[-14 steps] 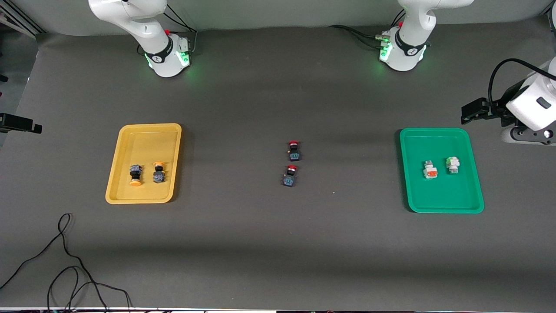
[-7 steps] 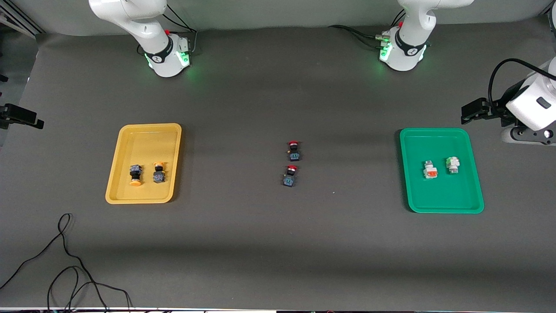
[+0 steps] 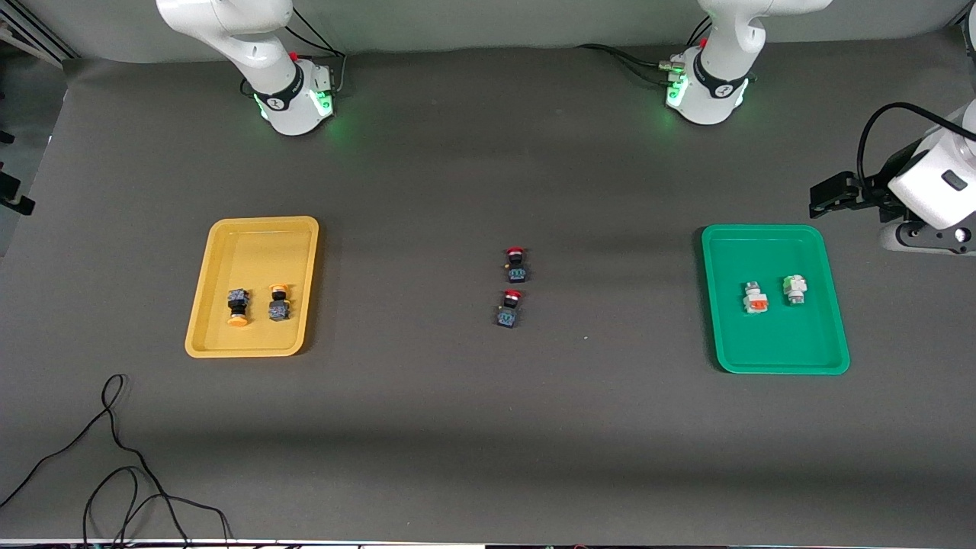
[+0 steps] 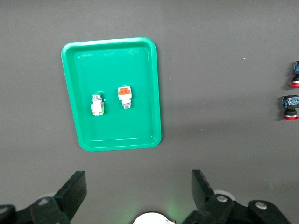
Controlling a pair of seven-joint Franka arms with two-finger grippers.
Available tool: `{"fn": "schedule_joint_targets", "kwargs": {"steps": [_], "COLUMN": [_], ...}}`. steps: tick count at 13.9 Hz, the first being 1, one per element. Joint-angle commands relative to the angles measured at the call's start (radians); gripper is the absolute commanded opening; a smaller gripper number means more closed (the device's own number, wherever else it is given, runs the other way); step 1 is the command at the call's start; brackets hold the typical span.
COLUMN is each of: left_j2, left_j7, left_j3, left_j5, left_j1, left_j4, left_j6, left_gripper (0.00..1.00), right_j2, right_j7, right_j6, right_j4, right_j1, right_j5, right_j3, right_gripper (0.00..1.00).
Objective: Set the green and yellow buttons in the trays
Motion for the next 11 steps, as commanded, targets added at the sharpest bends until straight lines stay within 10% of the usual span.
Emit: {"fn": "schedule_joint_targets", "kwargs": {"steps": [1, 11], "left_j2": [-0.006, -0.006], "left_j7": [0.008, 0.008], "left_j3": [0.007, 0.005], "left_j5": [0.014, 0.015], "left_j1": [-0.01, -0.01], "left_j4": [0.001, 0.001], "left_j6": [0.009, 0.009], "left_gripper": [1.0, 1.0], "right_j2": [-0.041, -0.03], "right_j7": [-0.004, 0.078], "right_j6": [0.013, -0.041], "right_j4": [-0.029, 0.001], "right_j1": [-0.01, 0.006], "right_j5": [0.003, 0.003], "right_j3": [0.019, 0.019], "right_gripper": [1.0, 1.0]}}
